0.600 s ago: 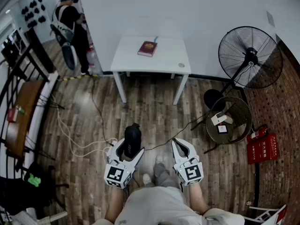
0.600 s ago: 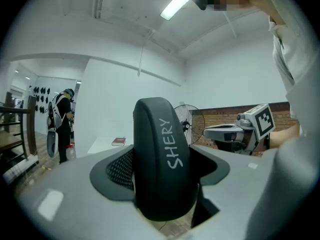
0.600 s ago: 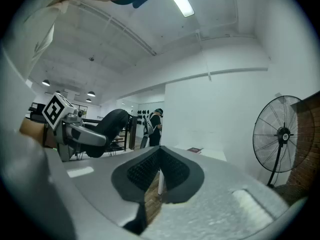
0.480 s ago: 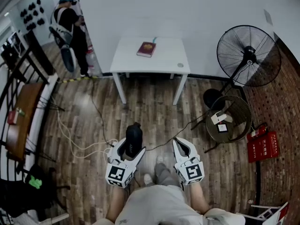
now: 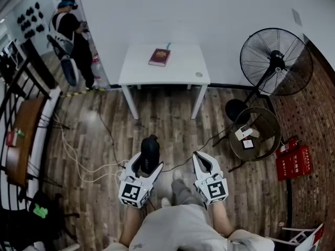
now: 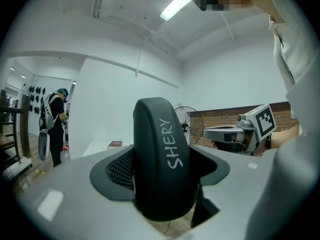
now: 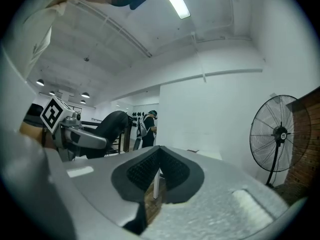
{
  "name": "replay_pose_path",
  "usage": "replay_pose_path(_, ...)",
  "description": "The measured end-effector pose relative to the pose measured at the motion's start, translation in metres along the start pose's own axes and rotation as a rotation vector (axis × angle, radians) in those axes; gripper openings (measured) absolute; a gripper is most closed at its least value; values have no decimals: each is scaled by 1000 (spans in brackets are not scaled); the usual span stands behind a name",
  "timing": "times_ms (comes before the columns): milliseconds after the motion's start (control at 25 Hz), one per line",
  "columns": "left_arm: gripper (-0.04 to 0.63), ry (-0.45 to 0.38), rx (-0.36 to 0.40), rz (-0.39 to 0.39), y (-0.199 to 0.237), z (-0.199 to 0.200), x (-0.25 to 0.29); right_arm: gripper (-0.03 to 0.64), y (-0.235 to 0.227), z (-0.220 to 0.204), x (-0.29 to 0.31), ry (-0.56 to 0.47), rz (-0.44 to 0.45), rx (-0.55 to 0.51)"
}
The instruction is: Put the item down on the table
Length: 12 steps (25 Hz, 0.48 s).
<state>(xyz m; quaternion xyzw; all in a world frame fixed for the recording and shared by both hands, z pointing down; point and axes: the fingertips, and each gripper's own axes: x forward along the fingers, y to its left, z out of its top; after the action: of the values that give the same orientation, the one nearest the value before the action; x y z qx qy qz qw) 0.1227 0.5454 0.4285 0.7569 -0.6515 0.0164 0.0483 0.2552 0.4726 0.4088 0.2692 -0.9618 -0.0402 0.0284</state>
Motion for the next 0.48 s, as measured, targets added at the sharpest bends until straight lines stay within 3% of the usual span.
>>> replay_pose_path(480,354,13,10,24,53,24,102,3,-77,-1,98,-4,11,43)
